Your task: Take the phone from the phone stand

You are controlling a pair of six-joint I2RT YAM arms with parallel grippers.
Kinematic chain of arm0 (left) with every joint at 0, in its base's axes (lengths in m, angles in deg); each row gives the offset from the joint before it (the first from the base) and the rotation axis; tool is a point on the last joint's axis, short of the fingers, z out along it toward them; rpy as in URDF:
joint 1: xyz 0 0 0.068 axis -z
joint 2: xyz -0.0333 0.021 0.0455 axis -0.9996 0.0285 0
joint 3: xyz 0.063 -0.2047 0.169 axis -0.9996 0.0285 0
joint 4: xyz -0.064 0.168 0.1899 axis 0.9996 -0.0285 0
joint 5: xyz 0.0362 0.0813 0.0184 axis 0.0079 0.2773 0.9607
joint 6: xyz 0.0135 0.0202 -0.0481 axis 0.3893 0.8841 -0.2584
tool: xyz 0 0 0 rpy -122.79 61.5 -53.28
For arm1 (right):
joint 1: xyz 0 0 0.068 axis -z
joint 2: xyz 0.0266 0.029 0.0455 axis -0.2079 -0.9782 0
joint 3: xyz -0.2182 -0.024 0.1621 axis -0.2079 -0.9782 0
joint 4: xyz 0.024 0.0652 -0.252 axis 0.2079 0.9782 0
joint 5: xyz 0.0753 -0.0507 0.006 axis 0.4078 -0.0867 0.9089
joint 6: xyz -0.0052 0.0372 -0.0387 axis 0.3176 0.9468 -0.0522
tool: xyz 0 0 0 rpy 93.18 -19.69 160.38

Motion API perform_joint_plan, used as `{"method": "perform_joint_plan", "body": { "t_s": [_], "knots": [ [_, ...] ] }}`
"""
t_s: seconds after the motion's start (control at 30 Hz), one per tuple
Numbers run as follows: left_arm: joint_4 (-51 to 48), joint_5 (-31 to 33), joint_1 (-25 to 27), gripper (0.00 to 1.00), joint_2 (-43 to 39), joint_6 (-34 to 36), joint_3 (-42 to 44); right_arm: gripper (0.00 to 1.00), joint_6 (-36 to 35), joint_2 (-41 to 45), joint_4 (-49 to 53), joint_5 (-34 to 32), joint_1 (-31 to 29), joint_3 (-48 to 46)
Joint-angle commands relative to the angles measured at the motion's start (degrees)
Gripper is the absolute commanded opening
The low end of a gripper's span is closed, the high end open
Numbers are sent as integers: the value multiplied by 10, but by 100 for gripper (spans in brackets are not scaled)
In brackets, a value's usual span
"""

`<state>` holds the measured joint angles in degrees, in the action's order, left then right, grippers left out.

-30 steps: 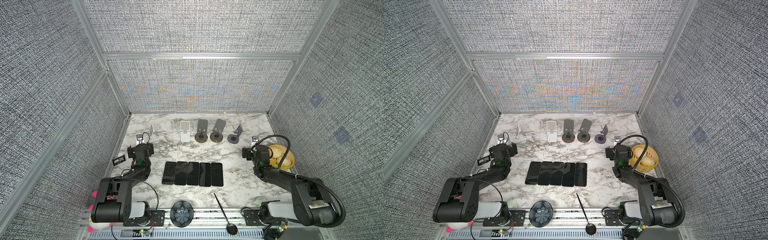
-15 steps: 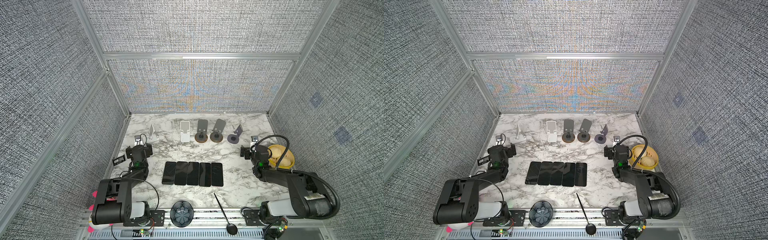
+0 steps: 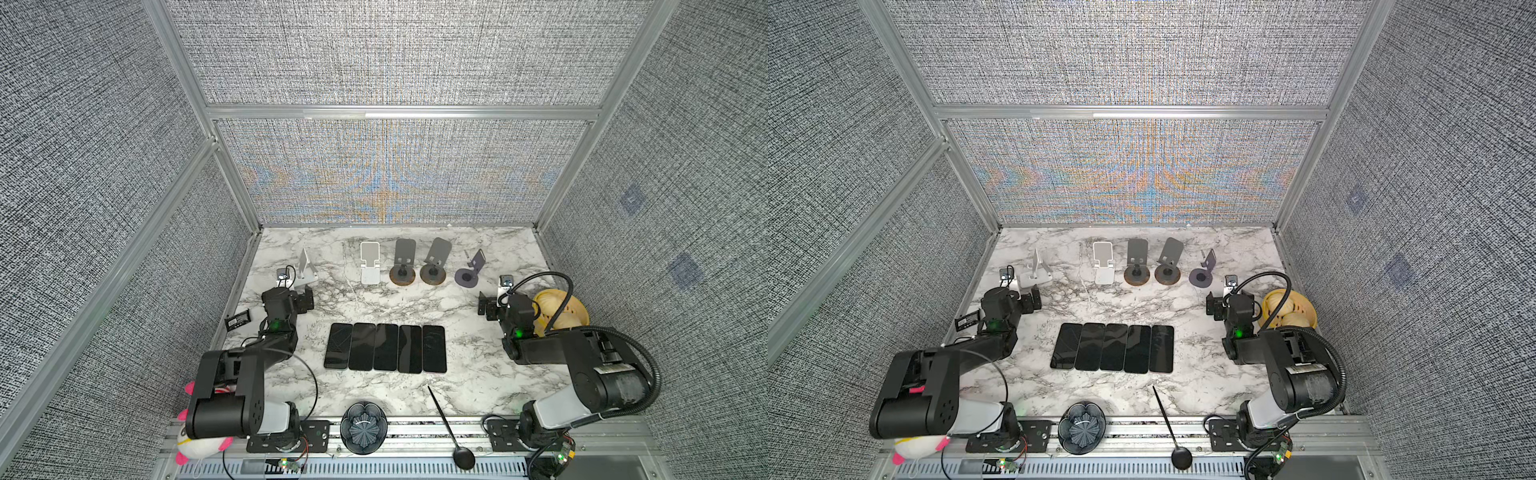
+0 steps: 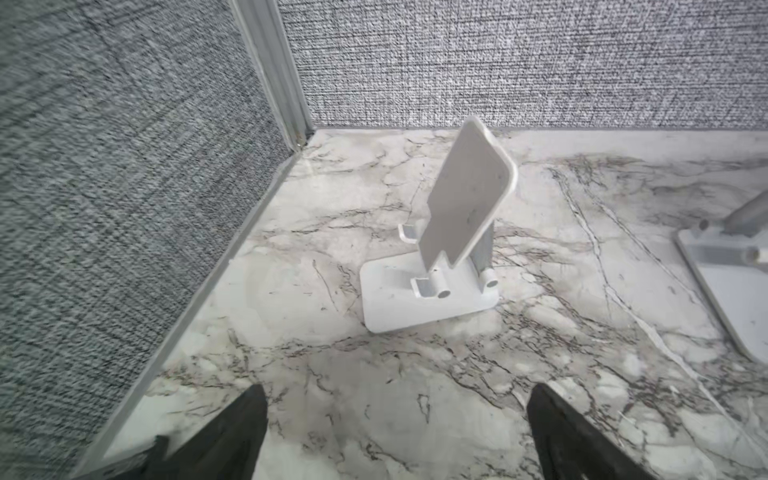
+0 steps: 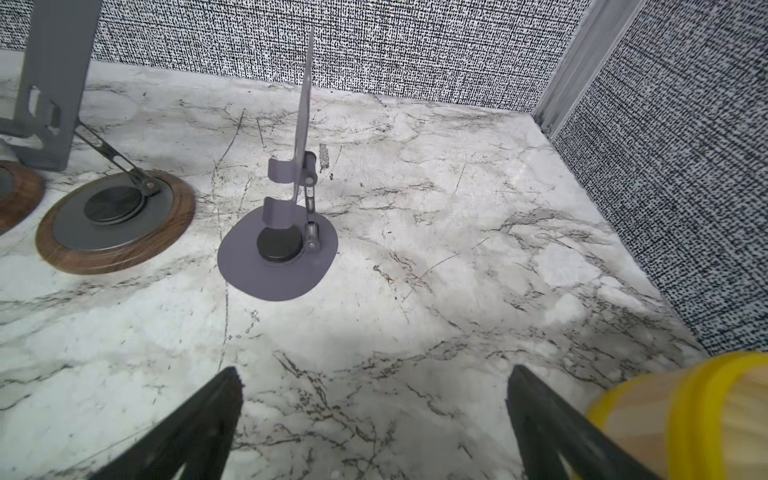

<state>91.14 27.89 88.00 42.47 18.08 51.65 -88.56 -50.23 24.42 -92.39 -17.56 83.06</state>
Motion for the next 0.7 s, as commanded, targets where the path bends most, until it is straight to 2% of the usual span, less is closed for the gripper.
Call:
{"method": "perform_joint_plan", "body": {
  "t_s": [0.0, 0.1, 0.23, 0.33, 0.67],
  "knots": [
    [69, -11, 1, 99, 11, -9, 11, 99, 16, 1, -20, 7, 7, 2],
    [71, 7, 1, 98, 18, -27, 15, 99, 30, 4, -3, 14, 21, 9],
    [169, 2, 0, 99, 60, -14, 38, 99, 33, 3, -6, 15, 23, 7],
    [146, 2, 0, 98, 53, -18, 34, 99, 38, 2, -4, 11, 25, 8],
    [165, 3, 0, 98, 55, -17, 41, 99, 41, 4, 1, 11, 29, 10]
  ]
}}
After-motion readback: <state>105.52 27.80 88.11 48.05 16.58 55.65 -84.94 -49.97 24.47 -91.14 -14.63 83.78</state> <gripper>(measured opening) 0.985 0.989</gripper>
